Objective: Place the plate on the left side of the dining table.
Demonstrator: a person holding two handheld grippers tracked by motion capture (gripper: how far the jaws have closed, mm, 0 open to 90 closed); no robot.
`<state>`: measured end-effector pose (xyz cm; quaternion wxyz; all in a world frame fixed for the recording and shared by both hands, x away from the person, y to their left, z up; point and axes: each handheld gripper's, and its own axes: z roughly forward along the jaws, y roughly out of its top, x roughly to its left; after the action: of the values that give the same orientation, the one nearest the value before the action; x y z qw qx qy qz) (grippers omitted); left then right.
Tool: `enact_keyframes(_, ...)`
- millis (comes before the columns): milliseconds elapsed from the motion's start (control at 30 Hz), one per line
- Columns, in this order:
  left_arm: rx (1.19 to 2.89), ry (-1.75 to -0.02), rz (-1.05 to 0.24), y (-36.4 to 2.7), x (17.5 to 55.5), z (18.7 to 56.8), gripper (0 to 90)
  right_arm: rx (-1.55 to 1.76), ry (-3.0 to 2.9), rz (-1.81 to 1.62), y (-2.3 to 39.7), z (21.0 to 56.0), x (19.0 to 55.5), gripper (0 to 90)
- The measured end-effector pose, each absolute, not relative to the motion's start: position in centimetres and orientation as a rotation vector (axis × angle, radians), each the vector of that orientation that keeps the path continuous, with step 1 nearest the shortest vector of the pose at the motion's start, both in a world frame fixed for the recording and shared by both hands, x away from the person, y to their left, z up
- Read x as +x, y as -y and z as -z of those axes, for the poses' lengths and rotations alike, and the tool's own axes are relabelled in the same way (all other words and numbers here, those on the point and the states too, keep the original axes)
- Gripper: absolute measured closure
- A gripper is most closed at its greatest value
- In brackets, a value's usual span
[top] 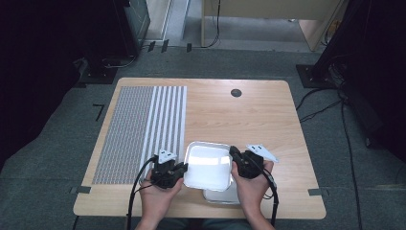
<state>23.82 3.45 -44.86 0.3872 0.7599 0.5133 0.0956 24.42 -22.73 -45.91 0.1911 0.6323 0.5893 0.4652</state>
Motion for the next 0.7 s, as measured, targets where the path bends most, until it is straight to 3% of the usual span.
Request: enact_keyframes(700,1.851,-1.406,-0.315,-10.9,26.3,43.3,83.7,1.741,-1.731,-1.354,14.9,44.2,29.4,88.4)
